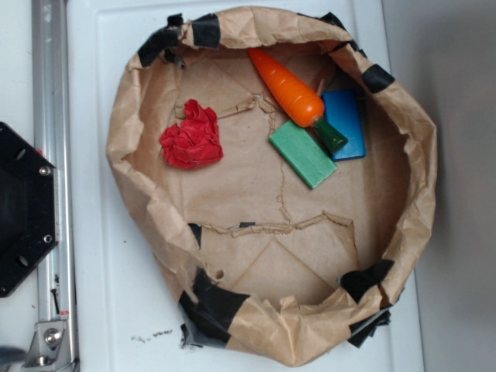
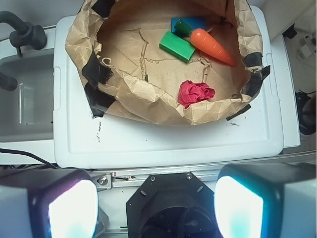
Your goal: Grab the red paper.
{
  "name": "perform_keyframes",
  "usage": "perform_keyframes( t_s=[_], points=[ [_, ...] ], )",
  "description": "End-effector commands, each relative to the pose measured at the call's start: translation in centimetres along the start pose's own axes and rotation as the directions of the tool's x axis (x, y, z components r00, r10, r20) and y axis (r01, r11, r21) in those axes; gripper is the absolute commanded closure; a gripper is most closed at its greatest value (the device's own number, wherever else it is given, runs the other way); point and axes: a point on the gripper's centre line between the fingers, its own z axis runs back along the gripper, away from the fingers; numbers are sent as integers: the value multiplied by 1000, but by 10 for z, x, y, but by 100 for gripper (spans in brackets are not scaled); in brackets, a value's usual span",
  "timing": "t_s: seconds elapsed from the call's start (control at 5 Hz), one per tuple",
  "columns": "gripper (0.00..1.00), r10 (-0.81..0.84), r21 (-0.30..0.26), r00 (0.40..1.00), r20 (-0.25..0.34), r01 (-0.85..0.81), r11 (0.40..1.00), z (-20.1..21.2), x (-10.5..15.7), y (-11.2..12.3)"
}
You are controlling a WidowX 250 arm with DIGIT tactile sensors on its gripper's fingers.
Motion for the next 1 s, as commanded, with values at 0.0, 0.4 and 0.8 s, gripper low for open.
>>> perform_keyframes(
  t_s=[0.0, 0.4, 0.8],
  points=[
    [0, 0, 0, 1000, 0, 0, 1000, 0, 0, 0],
    [0, 133, -12, 990, 38, -133, 991, -83, 89, 49],
    [0, 117, -43, 987, -106, -122, 992, -145, 133, 79]
  ],
)
